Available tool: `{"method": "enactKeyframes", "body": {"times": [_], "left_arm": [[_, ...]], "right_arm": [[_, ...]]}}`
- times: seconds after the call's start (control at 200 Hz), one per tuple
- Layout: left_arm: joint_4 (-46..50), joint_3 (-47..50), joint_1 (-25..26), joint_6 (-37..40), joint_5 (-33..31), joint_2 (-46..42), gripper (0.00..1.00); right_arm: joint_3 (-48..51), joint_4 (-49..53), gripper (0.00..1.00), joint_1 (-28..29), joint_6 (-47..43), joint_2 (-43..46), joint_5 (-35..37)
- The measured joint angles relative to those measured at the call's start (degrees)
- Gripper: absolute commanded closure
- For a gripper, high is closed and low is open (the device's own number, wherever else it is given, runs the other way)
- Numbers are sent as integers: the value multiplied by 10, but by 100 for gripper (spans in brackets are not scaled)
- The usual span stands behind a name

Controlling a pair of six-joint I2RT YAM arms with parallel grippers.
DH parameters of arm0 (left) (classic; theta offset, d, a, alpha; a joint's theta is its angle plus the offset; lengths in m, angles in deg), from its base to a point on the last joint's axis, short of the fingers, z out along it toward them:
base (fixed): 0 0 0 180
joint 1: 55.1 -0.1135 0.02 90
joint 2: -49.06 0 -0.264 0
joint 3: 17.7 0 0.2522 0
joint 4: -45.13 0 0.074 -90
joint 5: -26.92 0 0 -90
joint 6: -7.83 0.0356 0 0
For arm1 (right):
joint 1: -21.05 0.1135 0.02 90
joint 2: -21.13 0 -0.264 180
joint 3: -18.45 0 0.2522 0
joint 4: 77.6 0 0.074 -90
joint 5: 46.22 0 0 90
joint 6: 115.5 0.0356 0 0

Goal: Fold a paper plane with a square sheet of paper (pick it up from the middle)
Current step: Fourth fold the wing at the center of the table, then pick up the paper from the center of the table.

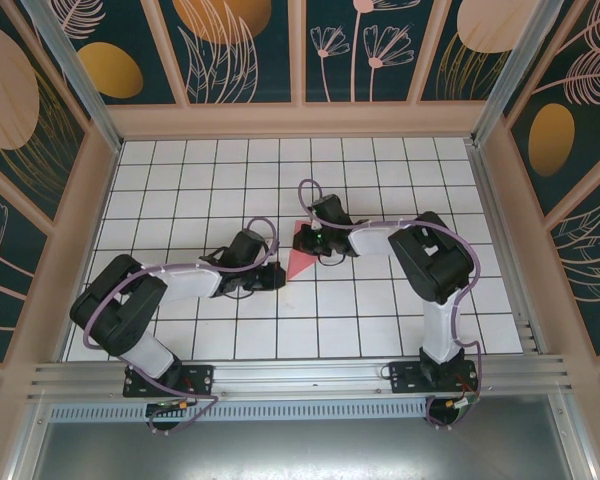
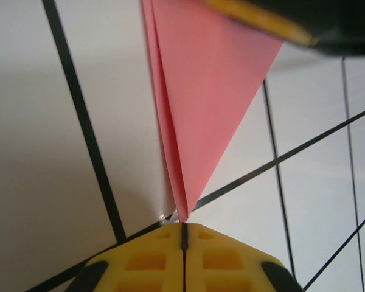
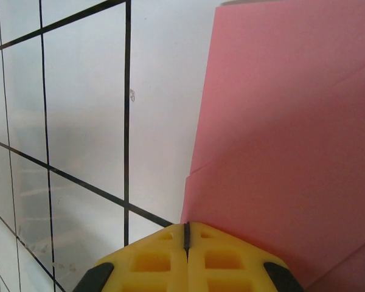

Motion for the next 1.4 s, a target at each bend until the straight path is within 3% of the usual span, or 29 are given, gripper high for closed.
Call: {"method": "enactKeyframes", "body": {"times": [0.14,0.275,0.385,0.555,0.681,1.026,1.401], "left_arm": [[17,-28,-1,-8,-69,-38,60],[31,-43,-5,-15,-145,-69,34],[42,-47,-10,-23,-198,-86,18],[45,-48,-12,-23,-235,-98,6],[45,-48,-12,-18,-238,-100,1],[45,-48,-12,-22,-236,-100,2],[34,-48,-12,-38,-208,-90,2]], "right_arm": [[9,8,73,-9,28,57,14],[41,-2,54,-32,67,129,37],[68,-6,51,-49,89,146,59],[86,-2,53,-52,110,132,63],[81,-6,55,-52,113,99,55],[62,-27,63,-43,114,54,21],[42,-34,60,-41,115,40,11]]}}
